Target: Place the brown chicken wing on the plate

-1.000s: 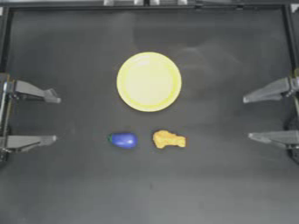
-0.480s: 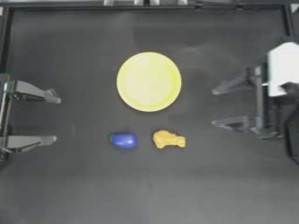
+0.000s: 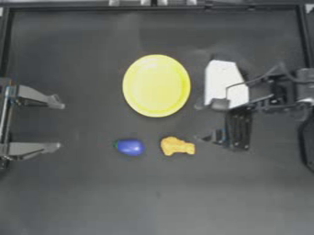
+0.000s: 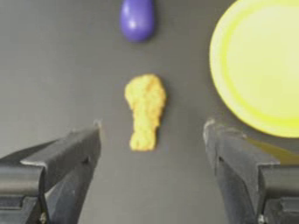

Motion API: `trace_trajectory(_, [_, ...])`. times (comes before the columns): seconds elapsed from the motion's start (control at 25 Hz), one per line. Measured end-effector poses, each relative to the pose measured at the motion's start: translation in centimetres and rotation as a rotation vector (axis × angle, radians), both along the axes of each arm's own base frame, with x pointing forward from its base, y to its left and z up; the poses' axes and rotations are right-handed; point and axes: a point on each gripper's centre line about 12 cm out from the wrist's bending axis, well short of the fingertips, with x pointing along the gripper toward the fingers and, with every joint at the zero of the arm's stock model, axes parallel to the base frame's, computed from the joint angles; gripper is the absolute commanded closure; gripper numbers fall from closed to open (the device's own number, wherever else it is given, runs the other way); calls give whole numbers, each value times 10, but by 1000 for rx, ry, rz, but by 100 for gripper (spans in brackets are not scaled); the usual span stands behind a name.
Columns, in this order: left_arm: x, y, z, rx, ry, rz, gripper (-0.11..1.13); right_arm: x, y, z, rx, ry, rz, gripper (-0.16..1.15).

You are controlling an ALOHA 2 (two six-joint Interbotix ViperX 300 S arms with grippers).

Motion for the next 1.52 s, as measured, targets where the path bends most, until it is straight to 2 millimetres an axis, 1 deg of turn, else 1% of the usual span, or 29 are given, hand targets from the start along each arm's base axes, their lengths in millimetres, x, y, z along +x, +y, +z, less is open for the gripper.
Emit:
trace_trajectory(0.24, [0, 0, 0, 0, 0, 0, -1, 25, 2, -20, -25, 107, 30, -1])
trace_trajectory(0.4, [0, 0, 3, 0, -3, 0, -1, 38, 6, -33, -42, 157, 52, -1])
trace_trajectory(0.6, [1, 0, 4, 0, 3, 0, -1, 50, 10, -56, -39, 223, 62, -1])
trace_trajectory(1.0, [2, 0, 3, 0, 12, 0, -1, 60, 12, -95, -17, 313, 31, -1])
trace_trajectory(1.24, [3, 0, 2, 0, 18, -2, -1, 69, 11, -109, -26, 308, 32, -1])
trace_trajectory(1.52, [3, 0, 1, -1, 23, -2, -1, 75, 11, -127, -26, 315, 33, -1])
